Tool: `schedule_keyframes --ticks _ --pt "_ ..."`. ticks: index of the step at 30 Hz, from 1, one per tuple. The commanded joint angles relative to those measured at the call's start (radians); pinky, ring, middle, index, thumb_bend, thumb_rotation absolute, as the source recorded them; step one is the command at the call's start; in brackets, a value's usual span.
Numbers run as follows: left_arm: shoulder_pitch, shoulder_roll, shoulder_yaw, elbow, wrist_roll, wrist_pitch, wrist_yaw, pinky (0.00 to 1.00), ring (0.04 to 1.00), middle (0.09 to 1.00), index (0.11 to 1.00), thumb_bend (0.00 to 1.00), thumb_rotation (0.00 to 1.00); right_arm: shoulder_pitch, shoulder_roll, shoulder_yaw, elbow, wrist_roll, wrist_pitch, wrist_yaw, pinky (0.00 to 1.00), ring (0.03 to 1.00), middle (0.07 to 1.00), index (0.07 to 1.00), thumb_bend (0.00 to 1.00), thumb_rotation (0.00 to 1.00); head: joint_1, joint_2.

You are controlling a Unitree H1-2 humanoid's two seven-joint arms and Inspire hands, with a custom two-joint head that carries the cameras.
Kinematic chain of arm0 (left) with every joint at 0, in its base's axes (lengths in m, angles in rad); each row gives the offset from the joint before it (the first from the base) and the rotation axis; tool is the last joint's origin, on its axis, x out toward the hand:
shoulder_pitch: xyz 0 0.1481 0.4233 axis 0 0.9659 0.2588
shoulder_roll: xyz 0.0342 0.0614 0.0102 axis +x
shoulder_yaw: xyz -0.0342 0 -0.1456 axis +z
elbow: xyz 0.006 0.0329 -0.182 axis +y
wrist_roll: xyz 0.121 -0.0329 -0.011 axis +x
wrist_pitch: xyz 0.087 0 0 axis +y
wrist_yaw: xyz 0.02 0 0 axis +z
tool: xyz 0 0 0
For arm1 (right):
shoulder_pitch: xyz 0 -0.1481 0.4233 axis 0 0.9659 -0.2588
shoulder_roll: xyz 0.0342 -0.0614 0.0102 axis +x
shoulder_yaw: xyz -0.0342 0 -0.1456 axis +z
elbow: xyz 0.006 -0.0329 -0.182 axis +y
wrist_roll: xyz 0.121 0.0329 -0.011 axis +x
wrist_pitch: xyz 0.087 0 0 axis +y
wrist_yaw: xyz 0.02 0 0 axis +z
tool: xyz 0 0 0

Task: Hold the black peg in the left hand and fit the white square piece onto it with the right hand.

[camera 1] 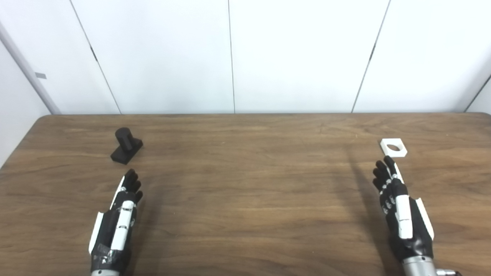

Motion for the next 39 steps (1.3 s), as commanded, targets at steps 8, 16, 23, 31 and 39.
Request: schedule_keyframes --ticks 8,16,23,31,39 --pt "0.015 0.009 -0.005 -0.004 0.0 -0.021 -0.011 1.0 1.0 1.0 0.995 0.27 0.76 0.056 0.034 0.014 0.054 0.029 0.004 -0.001 0.99 0.972 0.971 0.987 0.51 1.0 0.018 -0.01" --pt "0.022 -0.012 -0.017 0.008 0.027 -0.042 0.001 1.0 1.0 1.0 0.989 0.24 0.77 0.064 0.018 0.004 0.068 0.046 0.004 0.013 1.0 0.981 0.981 0.991 0.53 1.0 0.133 -0.072" --pt "0.037 -0.037 -0.035 0.028 0.061 -0.068 0.015 1.0 1.0 1.0 0.972 0.24 0.74 0.065 -0.001 0.003 0.106 0.059 -0.038 0.033 1.0 0.991 0.991 1.0 0.51 1.0 0.234 -0.159" --pt "0.041 -0.052 -0.041 0.039 0.085 -0.073 0.026 1.0 0.997 0.98 0.947 0.28 0.67 0.058 -0.01 0.0 0.143 0.081 -0.06 0.052 1.0 1.0 1.0 1.0 0.5 1.0 0.274 -0.2" --pt "0.037 -0.059 -0.044 0.035 0.118 -0.058 0.04 1.0 0.999 0.98 0.948 0.25 0.63 0.055 -0.014 -0.003 0.149 0.101 -0.06 0.06 1.0 1.0 1.0 1.0 0.5 1.0 0.282 -0.19"
